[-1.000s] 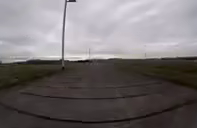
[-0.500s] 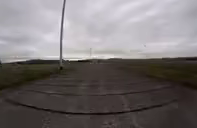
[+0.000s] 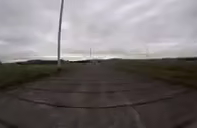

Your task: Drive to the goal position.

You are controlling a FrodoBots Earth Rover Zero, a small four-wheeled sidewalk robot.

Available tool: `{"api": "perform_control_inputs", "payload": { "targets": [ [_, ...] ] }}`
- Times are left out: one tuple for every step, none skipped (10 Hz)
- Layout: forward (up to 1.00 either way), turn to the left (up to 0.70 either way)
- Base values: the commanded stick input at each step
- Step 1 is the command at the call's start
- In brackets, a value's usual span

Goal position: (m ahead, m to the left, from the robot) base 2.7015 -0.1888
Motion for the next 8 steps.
{"api": "perform_control_inputs", "payload": {
  "targets": [
    [1.0, 0.0],
    [1.0, 0.0],
    [1.0, 0.0],
    [1.0, 0.0],
    [1.0, 0.0],
    [1.0, 0.0],
    [1.0, 0.0],
    [1.0, 0.0]
  ]
}}
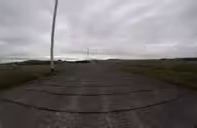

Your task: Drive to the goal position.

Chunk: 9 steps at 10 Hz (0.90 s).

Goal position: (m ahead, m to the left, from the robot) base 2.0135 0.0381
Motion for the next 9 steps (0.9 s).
{"api": "perform_control_inputs", "payload": {
  "targets": [
    [1.0, 0.0],
    [1.0, 0.0],
    [1.0, 0.0],
    [1.0, 0.0],
    [1.0, 0.0],
    [1.0, 0.0],
    [1.0, 0.0],
    [1.0, 0.0],
    [1.0, 0.0]
  ]
}}
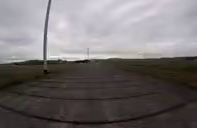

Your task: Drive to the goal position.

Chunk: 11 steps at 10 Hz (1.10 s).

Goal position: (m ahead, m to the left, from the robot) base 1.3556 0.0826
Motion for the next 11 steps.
{"api": "perform_control_inputs", "payload": {
  "targets": [
    [1.0, -0.04],
    [1.0, -0.21],
    [1.0, -0.37],
    [1.0, -0.4],
    [1.0, -0.4],
    [1.0, -0.29],
    [1.0, -0.12],
    [1.0, 0.0],
    [1.0, 0.0],
    [1.0, 0.0],
    [1.0, 0.0]
  ]
}}
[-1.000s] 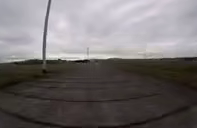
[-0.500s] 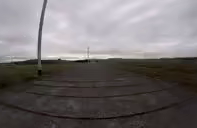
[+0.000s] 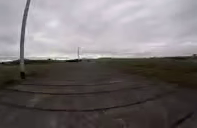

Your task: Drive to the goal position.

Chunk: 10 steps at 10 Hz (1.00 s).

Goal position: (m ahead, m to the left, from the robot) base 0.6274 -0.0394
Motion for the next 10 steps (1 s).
{"api": "perform_control_inputs", "payload": {
  "targets": [
    [1.0, 0.0],
    [1.0, 0.0],
    [1.0, 0.0],
    [1.0, 0.0],
    [1.0, 0.0],
    [1.0, 0.0],
    [1.0, 0.0],
    [1.0, 0.0],
    [0.85, 0.0],
    [0.39, 0.0]
  ]
}}
